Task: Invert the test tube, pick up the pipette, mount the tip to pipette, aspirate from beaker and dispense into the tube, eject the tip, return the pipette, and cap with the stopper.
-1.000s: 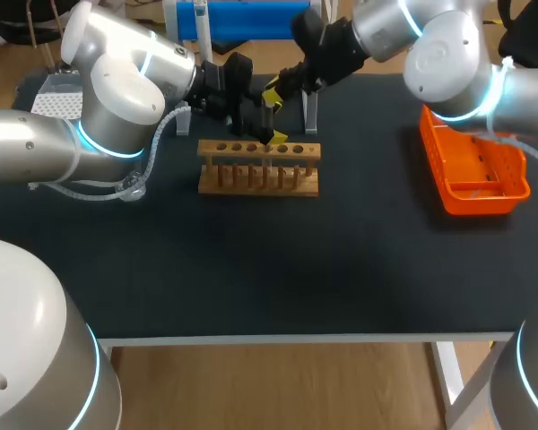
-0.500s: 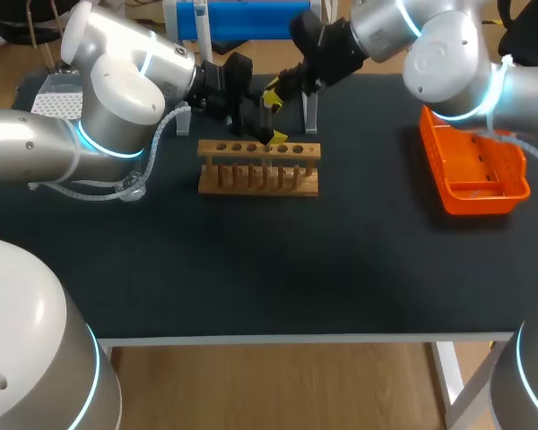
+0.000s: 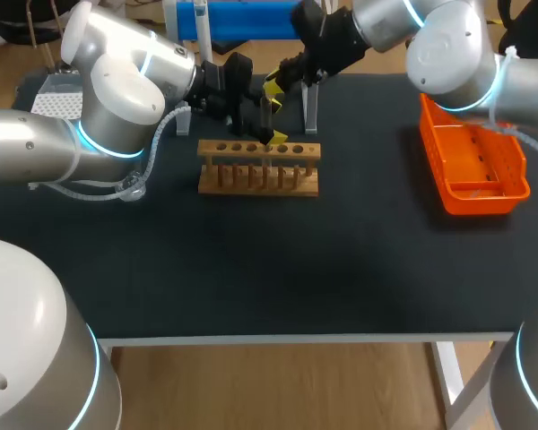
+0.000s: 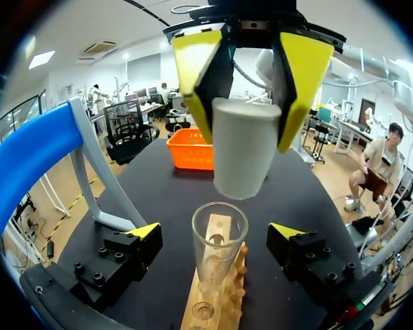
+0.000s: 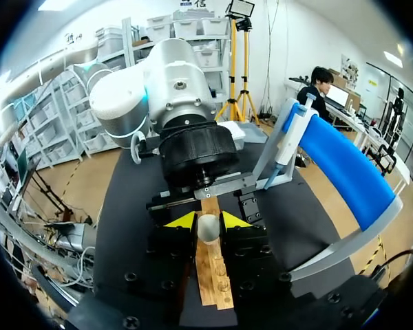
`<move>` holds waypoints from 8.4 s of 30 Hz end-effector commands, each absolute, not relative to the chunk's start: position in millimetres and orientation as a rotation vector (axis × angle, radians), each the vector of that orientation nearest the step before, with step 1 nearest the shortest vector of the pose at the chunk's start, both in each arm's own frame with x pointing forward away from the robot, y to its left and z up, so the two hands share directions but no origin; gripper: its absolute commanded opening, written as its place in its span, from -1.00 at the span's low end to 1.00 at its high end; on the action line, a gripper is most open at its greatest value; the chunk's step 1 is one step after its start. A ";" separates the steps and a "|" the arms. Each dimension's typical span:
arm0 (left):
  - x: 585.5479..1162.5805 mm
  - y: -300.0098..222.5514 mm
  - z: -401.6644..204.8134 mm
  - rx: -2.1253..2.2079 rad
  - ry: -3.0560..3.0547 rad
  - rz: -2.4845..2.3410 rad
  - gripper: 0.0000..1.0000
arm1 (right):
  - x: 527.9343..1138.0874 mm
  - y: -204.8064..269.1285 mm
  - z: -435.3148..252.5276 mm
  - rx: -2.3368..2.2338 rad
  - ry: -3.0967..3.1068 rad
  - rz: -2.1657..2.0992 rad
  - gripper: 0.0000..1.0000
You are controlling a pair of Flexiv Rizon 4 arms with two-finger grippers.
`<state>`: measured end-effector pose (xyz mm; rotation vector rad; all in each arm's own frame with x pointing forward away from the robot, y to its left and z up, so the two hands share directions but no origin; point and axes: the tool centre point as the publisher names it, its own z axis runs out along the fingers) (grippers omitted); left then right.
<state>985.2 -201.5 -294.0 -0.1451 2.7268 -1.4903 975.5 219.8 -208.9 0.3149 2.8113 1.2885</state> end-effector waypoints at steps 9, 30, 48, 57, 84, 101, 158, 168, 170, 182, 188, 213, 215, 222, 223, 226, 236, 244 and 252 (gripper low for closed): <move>986.2 -201.7 -293.3 -0.145 2.733 -1.487 1.00 | 974.7 222.6 -196.6 0.326 2.887 1.182 -1.00; 986.2 -201.7 -293.3 -0.145 2.733 -1.487 1.00 | 966.3 223.0 -225.1 0.342 2.925 1.142 -1.00; 986.2 -201.7 -293.3 -0.145 2.733 -1.487 1.00 | 964.3 221.5 -241.9 0.361 2.936 1.124 -1.00; 986.2 -201.7 -293.3 -0.145 2.733 -1.487 1.00 | 965.6 221.1 -237.4 0.367 2.916 1.152 -1.00; 986.2 -201.7 -293.3 -0.145 2.733 -1.487 1.00 | 968.7 215.6 -206.3 0.360 2.844 1.215 -1.00; 986.2 -201.7 -293.3 -0.145 2.733 -1.487 1.00 | 968.7 215.6 -206.3 0.360 2.844 1.215 -1.00; 986.2 -201.7 -293.3 -0.145 2.733 -1.487 1.00 | 980.5 222.9 -207.9 0.334 2.858 1.189 -1.00; 986.2 -201.7 -293.3 -0.145 2.733 -1.487 1.00 | 987.6 224.3 -211.6 0.326 2.872 1.187 -1.00; 986.2 -201.7 -293.3 -0.145 2.733 -1.487 1.00 | 989.1 224.2 -212.1 0.322 2.876 1.184 -1.00; 986.2 -201.7 -293.3 -0.145 2.733 -1.487 1.00 | 988.6 229.3 -218.6 0.311 2.892 1.185 -1.00; 986.2 -201.7 -293.3 -0.145 2.733 -1.487 1.00 | 984.5 228.6 -227.2 0.318 2.907 1.158 -1.00; 986.2 -201.7 -293.3 -0.145 2.733 -1.487 1.00 | 972.1 226.9 -250.7 0.304 2.869 1.080 -1.00; 986.2 -201.7 -293.3 -0.145 2.733 -1.487 1.00 | 971.2 226.3 -253.1 0.294 2.863 1.088 -1.00; 986.2 -201.7 -293.3 -0.145 2.733 -1.487 1.00 | 970.0 223.0 -256.5 0.289 2.844 1.103 1.00; 986.2 -201.7 -293.3 -0.145 2.733 -1.487 1.00 | 970.0 222.2 -256.2 0.288 2.841 1.107 1.00; 986.2 -201.7 -293.3 -0.145 2.733 -1.487 1.00 | 969.9 220.5 -254.7 0.286 2.829 1.120 1.00; 986.2 -201.7 -293.3 -0.145 2.733 -1.487 1.00 | 967.8 213.3 -241.3 0.264 2.772 1.240 1.00; 986.2 -201.7 -293.3 -0.145 2.733 -1.487 1.00 | 965.5 204.4 -228.3 0.225 2.707 1.443 1.00; 986.2 -201.7 -293.3 -0.145 2.733 -1.487 1.00 | 965.1 202.8 -218.7 0.197 2.654 1.586 1.00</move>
